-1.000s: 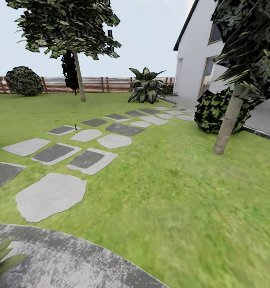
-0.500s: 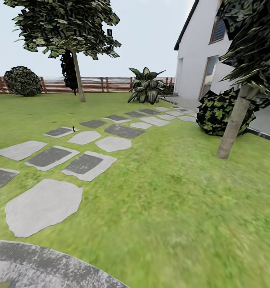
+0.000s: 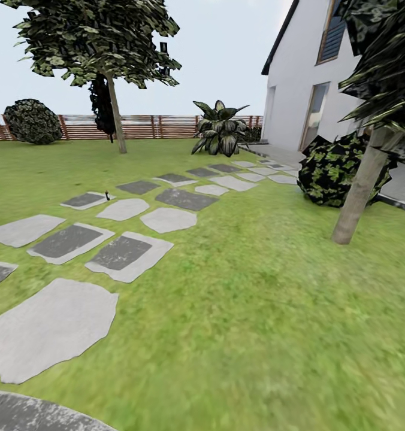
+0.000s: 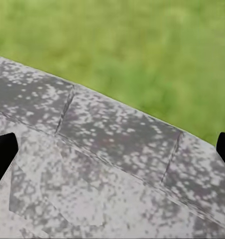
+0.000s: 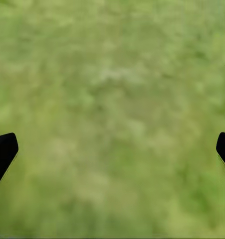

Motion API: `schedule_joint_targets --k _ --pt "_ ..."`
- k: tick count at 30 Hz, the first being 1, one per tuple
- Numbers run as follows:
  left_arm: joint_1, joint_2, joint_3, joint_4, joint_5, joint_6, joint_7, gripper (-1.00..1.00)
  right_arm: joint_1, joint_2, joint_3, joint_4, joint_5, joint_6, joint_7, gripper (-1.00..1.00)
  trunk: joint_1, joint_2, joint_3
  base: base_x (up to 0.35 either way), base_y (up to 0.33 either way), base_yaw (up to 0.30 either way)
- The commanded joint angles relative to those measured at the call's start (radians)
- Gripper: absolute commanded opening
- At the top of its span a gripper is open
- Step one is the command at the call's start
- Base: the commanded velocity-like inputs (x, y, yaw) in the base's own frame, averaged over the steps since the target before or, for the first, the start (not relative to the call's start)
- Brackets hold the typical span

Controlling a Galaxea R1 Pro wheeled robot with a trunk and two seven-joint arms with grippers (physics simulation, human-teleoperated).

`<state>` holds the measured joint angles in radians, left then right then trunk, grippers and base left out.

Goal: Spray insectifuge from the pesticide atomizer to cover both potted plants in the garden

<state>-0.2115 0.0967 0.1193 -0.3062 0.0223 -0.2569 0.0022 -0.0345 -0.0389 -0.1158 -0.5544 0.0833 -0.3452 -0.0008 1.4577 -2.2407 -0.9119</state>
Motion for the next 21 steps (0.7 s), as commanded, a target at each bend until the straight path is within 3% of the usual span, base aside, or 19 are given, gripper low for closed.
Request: schedule_joint_targets --k 1,12,21 --pt "0.000 0.000 0.000 0.001 0.002 -0.003 0.000 1.00 -0.001 0.001 -0.004 0.001 0.009 -0.003 0.000 1.00 0.000 0.000 -0.001 0.340 0.000 0.000" --pt "-0.001 0.000 0.000 0.001 0.002 -0.004 0.000 1.00 -0.001 0.001 -0.003 0.001 0.009 -0.003 -0.001 1.00 0.000 0.000 -0.001 0.340 0.000 0.017" --pt "0.000 0.000 0.000 0.001 0.002 -0.004 0.000 1.00 -0.001 0.001 -0.002 0.001 0.009 -0.002 -0.001 1.00 0.000 0.000 -0.001 0.340 0.000 0.229"
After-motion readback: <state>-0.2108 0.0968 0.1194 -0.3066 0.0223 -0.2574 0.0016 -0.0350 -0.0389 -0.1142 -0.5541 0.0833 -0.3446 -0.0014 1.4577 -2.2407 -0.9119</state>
